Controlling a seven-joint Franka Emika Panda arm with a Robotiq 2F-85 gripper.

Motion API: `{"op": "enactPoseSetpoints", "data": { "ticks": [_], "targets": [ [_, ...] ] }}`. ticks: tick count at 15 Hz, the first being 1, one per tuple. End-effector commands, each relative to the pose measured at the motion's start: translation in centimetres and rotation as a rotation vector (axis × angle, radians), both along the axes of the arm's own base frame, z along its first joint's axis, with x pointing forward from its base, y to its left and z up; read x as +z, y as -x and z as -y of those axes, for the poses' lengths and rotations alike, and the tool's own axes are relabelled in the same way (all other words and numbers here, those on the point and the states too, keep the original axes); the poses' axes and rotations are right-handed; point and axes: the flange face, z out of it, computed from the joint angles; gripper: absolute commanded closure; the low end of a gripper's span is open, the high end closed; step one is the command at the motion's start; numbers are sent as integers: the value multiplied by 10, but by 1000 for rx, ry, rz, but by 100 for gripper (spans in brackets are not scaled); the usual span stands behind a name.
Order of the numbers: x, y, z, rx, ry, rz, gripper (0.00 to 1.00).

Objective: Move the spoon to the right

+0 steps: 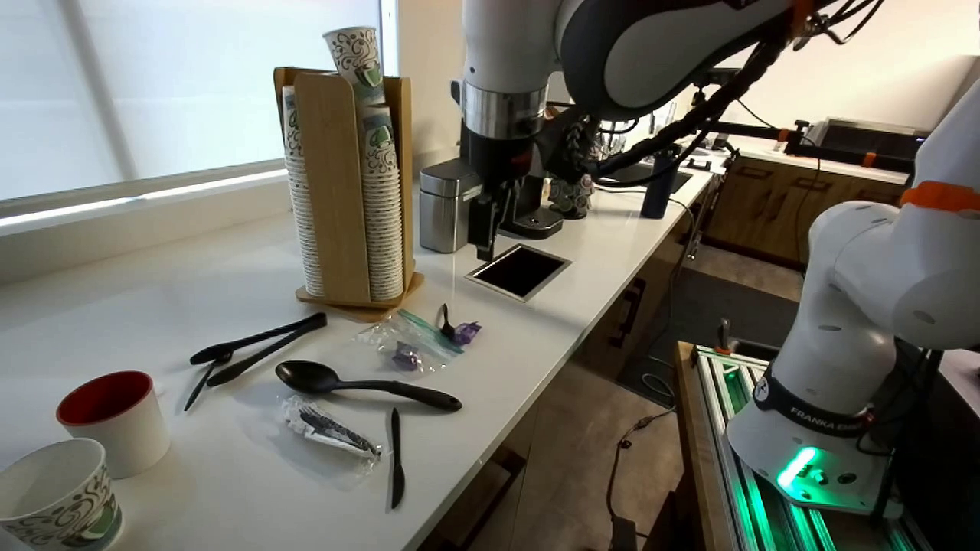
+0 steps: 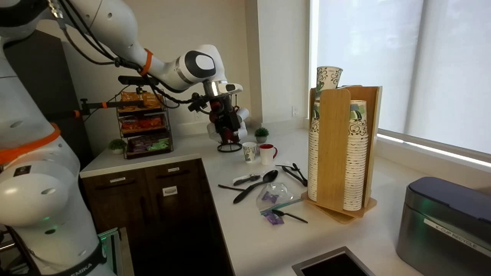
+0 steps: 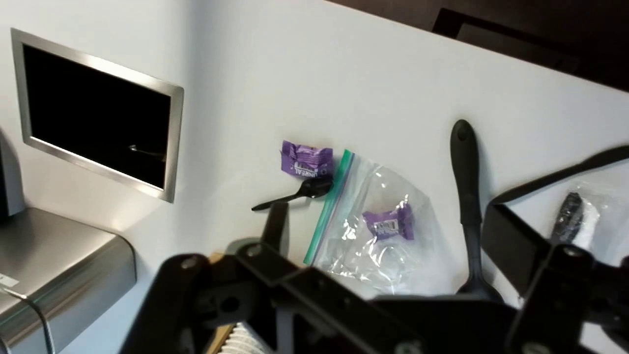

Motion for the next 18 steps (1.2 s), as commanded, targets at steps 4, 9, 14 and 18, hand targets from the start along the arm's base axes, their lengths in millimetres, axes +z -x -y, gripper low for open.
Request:
{"op": "enactPoseSetpoints", "data": {
  "ticks": [4, 9, 14, 18],
  "targets": [
    [-71, -63, -3, 181, -200, -179, 0],
    [-81, -75, -10, 220, -246, -255, 0],
    [-99, -97, -9, 204, -278, -231, 0],
    [-158, -125, -6, 192, -300, -229, 0]
  ]
}}
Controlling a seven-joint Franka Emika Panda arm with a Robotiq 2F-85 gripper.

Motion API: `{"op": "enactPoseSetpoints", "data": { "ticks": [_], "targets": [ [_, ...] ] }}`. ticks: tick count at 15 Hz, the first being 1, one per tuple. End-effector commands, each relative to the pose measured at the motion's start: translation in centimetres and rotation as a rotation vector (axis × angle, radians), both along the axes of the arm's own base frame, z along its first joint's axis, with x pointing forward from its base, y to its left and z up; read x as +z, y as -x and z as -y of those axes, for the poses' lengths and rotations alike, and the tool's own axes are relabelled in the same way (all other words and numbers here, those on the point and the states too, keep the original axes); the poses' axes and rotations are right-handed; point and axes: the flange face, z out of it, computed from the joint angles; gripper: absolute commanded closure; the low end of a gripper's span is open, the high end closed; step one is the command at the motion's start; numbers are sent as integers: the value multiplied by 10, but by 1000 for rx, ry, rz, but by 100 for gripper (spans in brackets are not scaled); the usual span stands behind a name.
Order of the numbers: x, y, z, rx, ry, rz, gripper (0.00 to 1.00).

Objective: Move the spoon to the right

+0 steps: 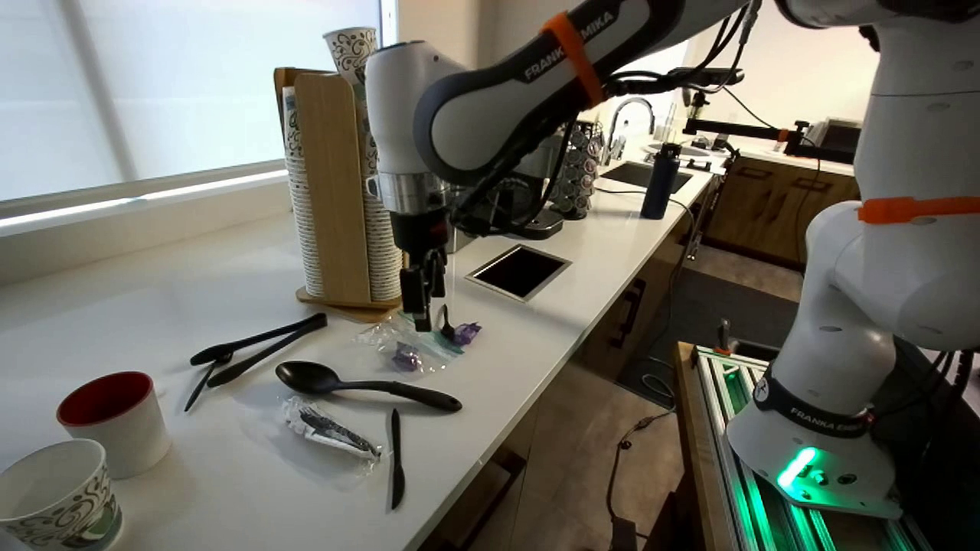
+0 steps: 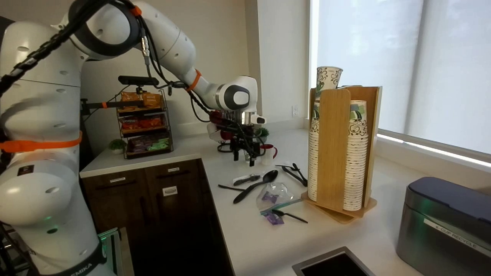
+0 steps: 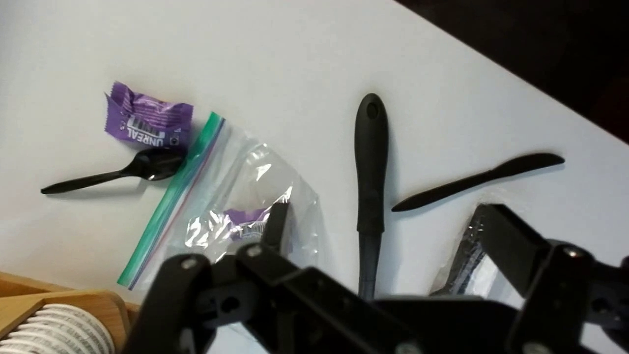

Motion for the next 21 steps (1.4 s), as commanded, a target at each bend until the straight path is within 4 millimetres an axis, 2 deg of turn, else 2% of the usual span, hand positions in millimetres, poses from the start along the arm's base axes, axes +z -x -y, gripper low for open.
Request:
{"op": "enactPoseSetpoints", "data": {
  "ticks": [1, 4, 7, 8, 9, 11, 18, 19, 21],
  "targets": [
    [-62, -23, -4, -30, -10, -46, 0],
    [-99, -29, -14, -46, 2, -81, 0],
    [-117, -39, -28, -129, -18, 24, 0],
    [-119, -37, -33, -112, 8, 21, 0],
    [-115, -34, -23, -93, -11, 1, 0],
    [-120, -34, -31, -98, -7, 5, 0],
    [-130, -40, -31, -74, -45, 42, 0],
    [-132, -40, -32, -63, -55, 45, 19],
    [-138, -40, -32, -53, -56, 50, 35]
  ]
}}
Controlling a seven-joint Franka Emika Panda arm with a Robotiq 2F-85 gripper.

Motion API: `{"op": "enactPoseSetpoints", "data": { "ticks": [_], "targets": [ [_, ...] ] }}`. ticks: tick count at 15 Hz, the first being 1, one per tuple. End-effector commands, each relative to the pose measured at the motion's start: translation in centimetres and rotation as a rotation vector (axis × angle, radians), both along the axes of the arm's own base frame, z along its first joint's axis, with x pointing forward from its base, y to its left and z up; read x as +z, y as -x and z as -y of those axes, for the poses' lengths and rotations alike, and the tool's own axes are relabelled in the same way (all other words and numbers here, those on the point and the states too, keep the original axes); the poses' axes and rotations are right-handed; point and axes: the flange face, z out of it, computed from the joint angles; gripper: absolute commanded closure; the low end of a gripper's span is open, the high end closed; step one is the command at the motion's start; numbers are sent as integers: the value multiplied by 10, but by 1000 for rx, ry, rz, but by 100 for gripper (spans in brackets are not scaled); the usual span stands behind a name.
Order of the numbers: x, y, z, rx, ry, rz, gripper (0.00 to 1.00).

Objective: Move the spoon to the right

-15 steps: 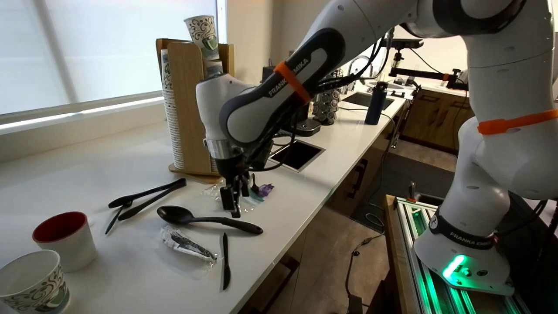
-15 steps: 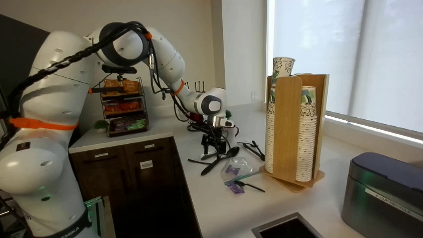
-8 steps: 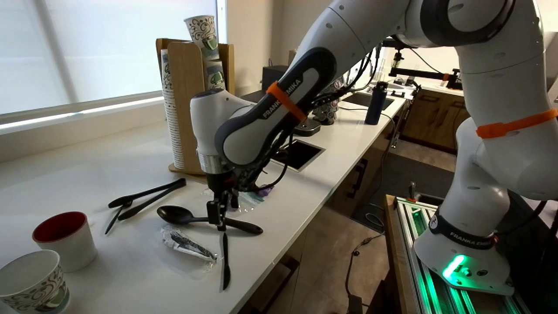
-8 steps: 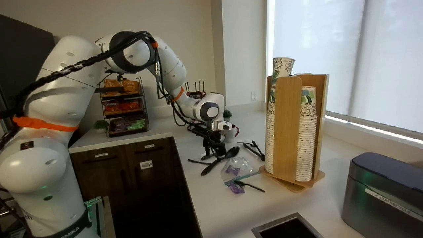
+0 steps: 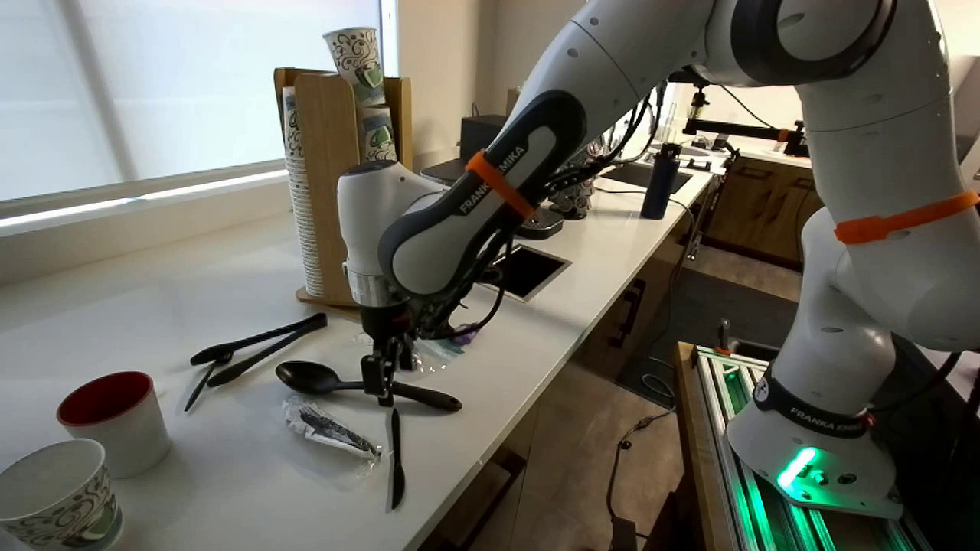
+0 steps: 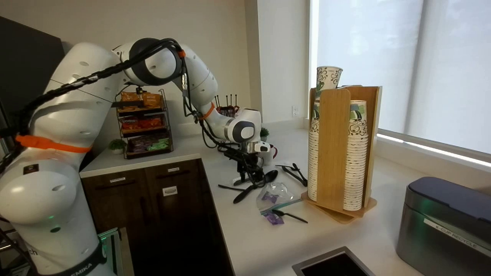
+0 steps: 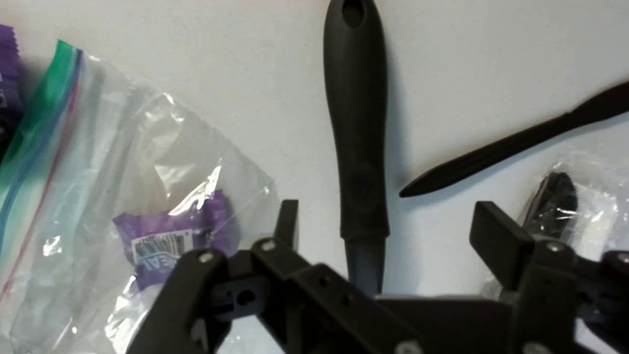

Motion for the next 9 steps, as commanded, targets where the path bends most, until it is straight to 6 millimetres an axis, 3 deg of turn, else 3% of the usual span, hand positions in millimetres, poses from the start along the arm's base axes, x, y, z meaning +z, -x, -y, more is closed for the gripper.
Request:
{"op": "enactPoseSetpoints", "data": {
  "ticks": [1, 8, 9],
  "targets": [
    [-14, -2, -2, 18, -24, 19, 42],
    [-28, -2, -2, 19, -14, 27, 96],
    [-24, -2, -1, 13, -8, 38, 94]
  ]
}}
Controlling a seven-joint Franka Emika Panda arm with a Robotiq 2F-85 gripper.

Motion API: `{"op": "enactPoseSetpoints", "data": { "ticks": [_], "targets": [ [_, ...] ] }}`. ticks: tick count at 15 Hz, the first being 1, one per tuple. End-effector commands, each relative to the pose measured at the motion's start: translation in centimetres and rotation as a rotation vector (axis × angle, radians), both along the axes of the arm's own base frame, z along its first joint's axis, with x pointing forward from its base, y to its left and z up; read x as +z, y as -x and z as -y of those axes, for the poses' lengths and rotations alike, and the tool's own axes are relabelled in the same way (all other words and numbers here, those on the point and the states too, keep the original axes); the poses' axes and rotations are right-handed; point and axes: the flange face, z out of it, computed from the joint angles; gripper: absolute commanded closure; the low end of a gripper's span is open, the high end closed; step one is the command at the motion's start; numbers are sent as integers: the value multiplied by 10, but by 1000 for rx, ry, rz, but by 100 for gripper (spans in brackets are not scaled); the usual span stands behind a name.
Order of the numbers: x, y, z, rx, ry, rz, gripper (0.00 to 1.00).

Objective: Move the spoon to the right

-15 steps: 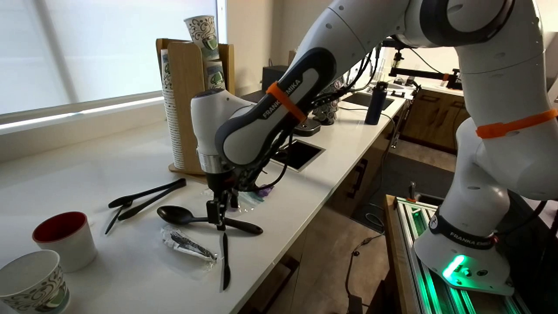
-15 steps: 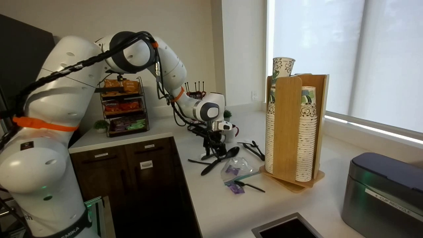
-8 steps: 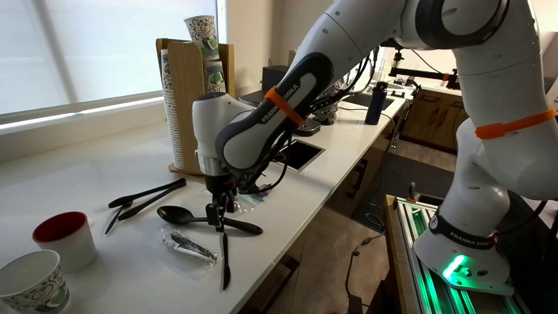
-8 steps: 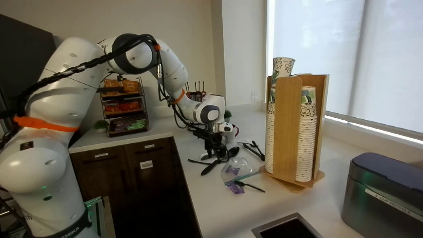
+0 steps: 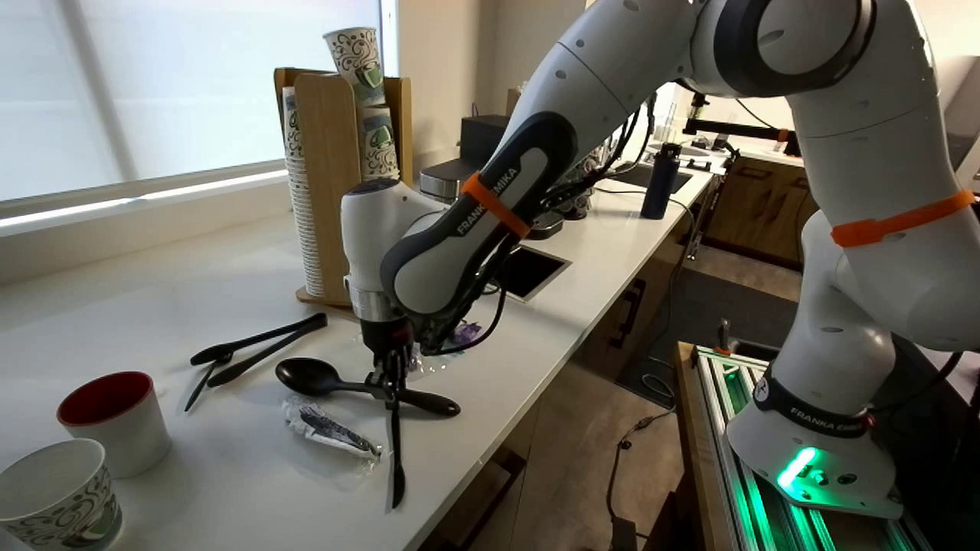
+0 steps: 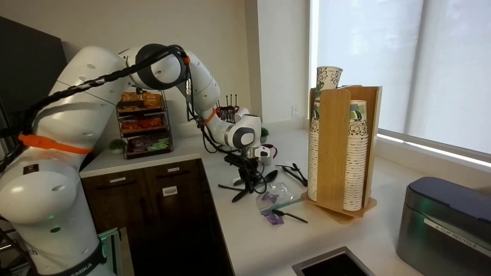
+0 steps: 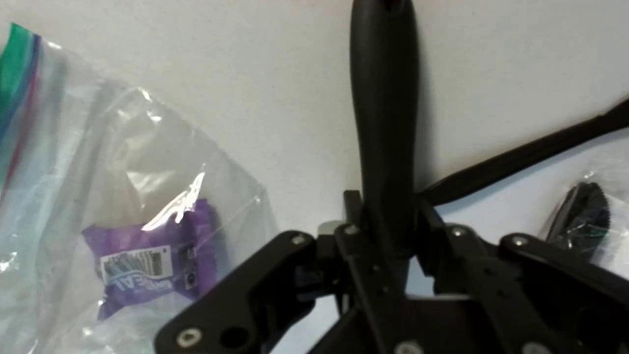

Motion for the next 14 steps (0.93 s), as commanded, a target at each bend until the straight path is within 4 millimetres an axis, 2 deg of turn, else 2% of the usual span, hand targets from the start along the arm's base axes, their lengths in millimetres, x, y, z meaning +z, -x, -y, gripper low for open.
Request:
{"op": "enactPoseSetpoints", "data": {
  "ticks": [1, 5, 9, 14],
  "targets": [
    [7, 2, -1, 6, 1, 39, 93],
    [40, 18, -7, 94, 5, 130, 93],
    [76, 42, -12, 189, -10, 304, 93],
    [141, 80, 9, 91, -80, 633, 93]
  ]
}}
